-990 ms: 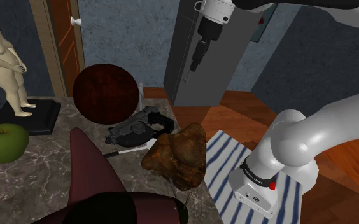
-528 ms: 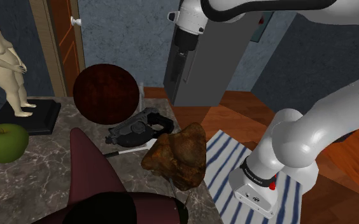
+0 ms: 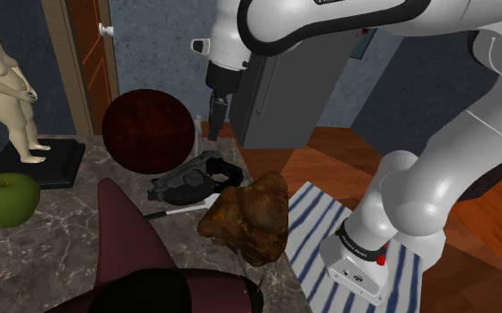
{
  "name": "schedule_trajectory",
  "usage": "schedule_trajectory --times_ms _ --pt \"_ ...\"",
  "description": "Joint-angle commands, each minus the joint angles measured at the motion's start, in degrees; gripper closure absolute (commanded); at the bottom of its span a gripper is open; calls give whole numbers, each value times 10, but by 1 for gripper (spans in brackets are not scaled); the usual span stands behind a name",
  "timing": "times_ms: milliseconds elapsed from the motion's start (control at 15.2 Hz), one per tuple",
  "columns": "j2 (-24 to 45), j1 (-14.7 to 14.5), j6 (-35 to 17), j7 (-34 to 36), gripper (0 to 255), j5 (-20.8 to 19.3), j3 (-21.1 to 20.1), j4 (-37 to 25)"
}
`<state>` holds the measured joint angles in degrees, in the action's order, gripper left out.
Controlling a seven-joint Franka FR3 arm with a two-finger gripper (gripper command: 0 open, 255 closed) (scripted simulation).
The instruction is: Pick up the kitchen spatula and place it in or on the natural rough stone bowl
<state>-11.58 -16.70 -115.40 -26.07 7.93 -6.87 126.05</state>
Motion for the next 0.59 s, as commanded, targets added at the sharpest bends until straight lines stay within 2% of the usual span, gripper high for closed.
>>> schedule_trajectory --times_ms 0,528 --pt "29 -12 -13 -15 0 6 -10 -13" --pt "132 -59 -52 -66 0 22 -53 -60"
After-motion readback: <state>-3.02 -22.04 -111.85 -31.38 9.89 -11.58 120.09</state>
